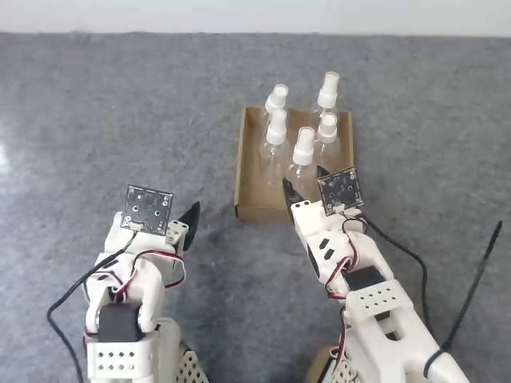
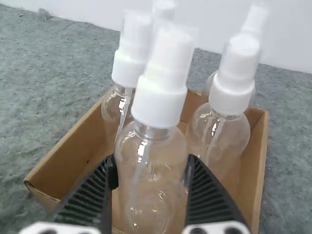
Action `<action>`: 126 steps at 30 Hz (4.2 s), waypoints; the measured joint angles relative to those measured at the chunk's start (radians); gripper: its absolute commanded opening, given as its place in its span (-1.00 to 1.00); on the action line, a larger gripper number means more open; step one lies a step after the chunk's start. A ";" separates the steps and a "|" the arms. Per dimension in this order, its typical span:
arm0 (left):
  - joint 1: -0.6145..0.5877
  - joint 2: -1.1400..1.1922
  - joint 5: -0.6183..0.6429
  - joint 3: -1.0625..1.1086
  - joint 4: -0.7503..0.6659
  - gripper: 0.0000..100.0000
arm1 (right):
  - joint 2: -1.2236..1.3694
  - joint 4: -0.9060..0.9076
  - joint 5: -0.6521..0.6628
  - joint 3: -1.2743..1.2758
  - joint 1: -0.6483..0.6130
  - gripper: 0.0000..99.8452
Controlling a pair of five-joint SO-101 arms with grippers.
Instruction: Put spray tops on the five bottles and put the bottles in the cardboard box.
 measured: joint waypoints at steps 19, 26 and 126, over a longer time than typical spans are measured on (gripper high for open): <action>0.000 0.000 0.000 0.000 0.000 -0.49 | 0.008 0.000 0.006 0.014 0.000 -0.99; 0.000 0.000 0.000 0.000 0.000 -0.49 | 0.008 0.000 0.006 0.014 -0.002 -0.97; 0.000 0.000 -0.002 0.000 0.000 -0.49 | 0.008 0.281 0.063 -0.239 -0.071 -0.51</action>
